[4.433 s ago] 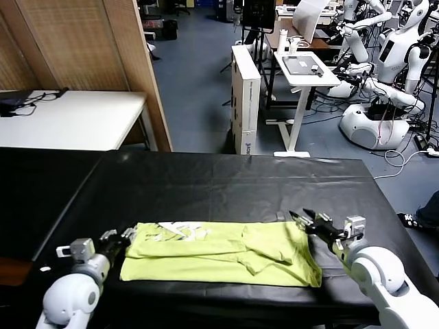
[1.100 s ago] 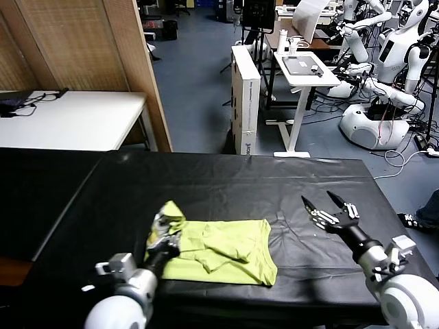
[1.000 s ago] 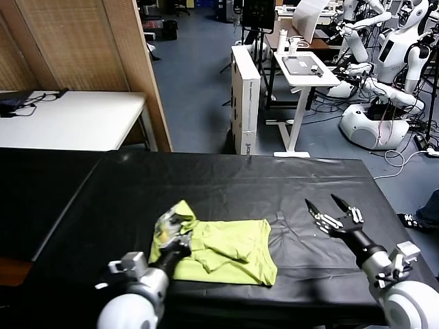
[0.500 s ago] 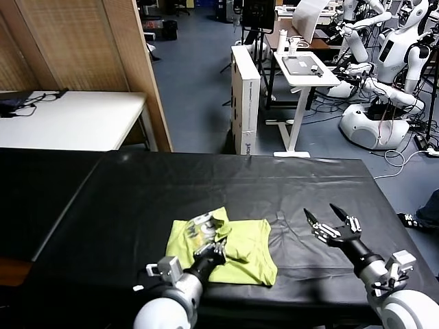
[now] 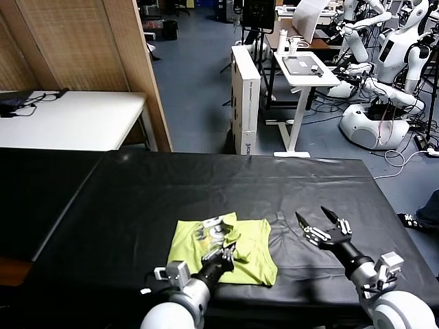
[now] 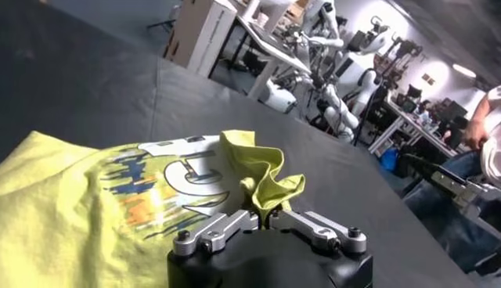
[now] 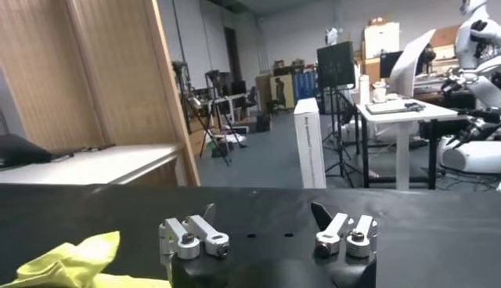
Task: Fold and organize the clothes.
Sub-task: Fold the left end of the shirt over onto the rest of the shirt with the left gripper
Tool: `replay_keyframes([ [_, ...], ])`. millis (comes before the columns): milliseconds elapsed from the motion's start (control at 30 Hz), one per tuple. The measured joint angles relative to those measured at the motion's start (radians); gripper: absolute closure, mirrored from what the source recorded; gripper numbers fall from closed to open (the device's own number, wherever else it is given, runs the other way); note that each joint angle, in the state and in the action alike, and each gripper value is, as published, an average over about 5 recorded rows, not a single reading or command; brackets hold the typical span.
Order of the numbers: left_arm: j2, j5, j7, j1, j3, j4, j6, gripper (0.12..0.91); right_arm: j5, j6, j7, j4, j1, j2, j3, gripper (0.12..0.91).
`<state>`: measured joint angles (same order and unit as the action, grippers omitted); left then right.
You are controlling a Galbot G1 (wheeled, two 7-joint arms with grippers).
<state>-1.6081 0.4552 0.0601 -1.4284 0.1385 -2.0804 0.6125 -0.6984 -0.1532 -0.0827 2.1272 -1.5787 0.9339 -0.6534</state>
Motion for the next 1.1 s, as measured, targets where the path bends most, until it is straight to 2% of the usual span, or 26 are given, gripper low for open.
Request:
replay_keyframes([
  [433, 0.005, 0.016, -0.014, 0.051, -0.042, 0.035, 0.004, 0.853, 0.005, -0.004, 0.003, 0.007, -0.004, -0.002, -0.003, 0.118],
  [600, 0.026, 0.006, -0.024, 0.053, -0.085, 0.054, 0.002, 0.853, 0.009, -0.004, 0.003, 0.011, -0.005, -0.001, -0.004, 0.118],
  [800, 0.030, -0.014, -0.023, 0.065, -0.097, 0.082, -0.008, 0.852, 0.011, -0.005, 0.003, 0.016, -0.006, -0.002, -0.005, 0.118],
  [900, 0.025, -0.020, -0.023, 0.077, -0.088, 0.094, -0.019, 0.787, 0.012, -0.005, 0.002, 0.016, -0.006, -0.003, -0.003, 0.118],
  [1100, 0.025, -0.009, -0.021, 0.094, -0.053, 0.099, -0.020, 0.435, 0.016, -0.006, 0.000, 0.010, 0.001, -0.010, 0.011, 0.118],
])
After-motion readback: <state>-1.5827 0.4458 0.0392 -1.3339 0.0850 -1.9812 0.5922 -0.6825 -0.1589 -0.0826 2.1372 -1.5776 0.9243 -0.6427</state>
